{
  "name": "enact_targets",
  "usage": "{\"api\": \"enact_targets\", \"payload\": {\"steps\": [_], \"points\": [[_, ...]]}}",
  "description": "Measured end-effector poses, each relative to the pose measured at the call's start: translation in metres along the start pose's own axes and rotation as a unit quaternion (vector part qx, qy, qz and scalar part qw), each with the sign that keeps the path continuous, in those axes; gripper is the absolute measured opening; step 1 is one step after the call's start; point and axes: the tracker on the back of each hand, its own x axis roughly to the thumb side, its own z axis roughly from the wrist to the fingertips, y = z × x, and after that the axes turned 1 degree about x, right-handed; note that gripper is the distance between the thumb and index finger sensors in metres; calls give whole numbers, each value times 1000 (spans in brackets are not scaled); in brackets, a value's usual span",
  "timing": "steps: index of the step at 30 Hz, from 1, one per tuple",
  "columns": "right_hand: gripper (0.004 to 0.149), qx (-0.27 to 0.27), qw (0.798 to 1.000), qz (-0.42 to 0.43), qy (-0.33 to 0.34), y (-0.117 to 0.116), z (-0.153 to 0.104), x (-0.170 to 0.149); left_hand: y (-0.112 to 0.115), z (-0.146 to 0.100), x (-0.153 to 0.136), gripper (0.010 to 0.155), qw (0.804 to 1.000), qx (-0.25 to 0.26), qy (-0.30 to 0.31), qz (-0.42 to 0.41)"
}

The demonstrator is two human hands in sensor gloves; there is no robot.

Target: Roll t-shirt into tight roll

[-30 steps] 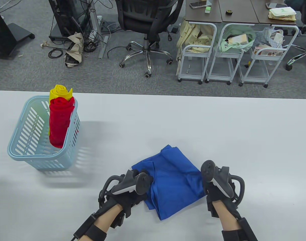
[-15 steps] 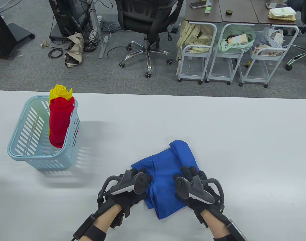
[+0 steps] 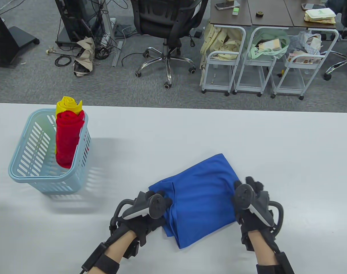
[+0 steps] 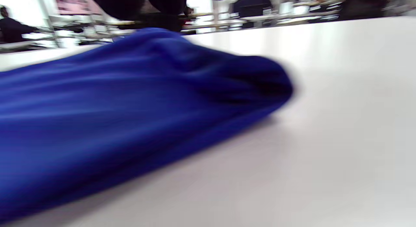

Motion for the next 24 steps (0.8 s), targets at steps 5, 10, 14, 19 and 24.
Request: {"api": "enact_targets", "payload": {"steps": [5,10,14,19,24], "points": [[72,67,986,-16,154,-29,-16,89,-9,-4,-7,77,996,34,0,-77],[84,87,973,-97,191,-53,-24,126,-23,-15,-27,74,989,79,-31,-121],[57,50,974,-135,177,-56,-23,129,-28,-21,-42,71,986,100,-64,-118],[35,44,983,-84,156,-43,-16,115,-28,-21,-36,69,987,99,-51,-112],[36,25,991,-39,126,-24,-9,94,-27,-22,-19,68,991,99,-31,-86]]}}
